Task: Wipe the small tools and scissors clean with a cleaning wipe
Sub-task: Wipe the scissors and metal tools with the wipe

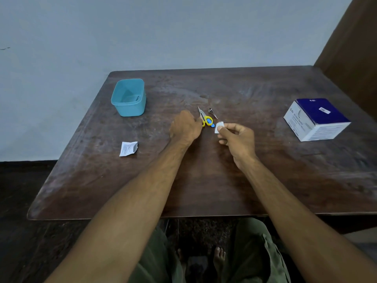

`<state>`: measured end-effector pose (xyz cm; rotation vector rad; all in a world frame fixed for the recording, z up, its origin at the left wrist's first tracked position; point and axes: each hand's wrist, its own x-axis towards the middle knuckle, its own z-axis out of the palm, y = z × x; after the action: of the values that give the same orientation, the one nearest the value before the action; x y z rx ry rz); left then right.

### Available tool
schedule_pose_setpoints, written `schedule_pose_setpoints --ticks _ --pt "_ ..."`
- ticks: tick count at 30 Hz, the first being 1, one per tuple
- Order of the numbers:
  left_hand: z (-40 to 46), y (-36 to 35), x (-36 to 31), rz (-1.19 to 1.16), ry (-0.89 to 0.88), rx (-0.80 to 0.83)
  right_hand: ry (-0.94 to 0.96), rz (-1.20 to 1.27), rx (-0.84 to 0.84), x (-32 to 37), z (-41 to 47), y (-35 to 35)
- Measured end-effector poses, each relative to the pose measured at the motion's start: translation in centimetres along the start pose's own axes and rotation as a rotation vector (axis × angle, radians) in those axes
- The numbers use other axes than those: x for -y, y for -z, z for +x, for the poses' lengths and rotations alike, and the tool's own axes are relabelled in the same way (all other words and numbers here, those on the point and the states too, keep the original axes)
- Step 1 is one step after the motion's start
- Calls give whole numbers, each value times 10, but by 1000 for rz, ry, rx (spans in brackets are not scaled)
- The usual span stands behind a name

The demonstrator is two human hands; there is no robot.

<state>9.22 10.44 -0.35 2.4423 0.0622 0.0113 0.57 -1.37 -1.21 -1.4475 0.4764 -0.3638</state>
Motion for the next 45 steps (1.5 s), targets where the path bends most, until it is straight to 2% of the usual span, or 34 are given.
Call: schedule_pose_setpoints --ticks 4,18,22,26,31,38,45 --pt "6 1 -11 37 40 46 12 1 12 -3 1 1" --pt "16 1 -15 35 58 25 81 14 22 -4 -4 0" --pt "15 4 -8 -98 121 16 105 17 19 -3 -6 1" --pt "6 6 6 -353 198 9 136 22 15 -3 -9 1" --pt "-20 6 24 -556 150 -23 111 44 38 -1 -11 -1" --pt "-61 2 29 -768 116 -60 10 88 175 2 -24 -12" --pt "-78 11 34 -870 66 18 74 24 117 6 -31 -14"
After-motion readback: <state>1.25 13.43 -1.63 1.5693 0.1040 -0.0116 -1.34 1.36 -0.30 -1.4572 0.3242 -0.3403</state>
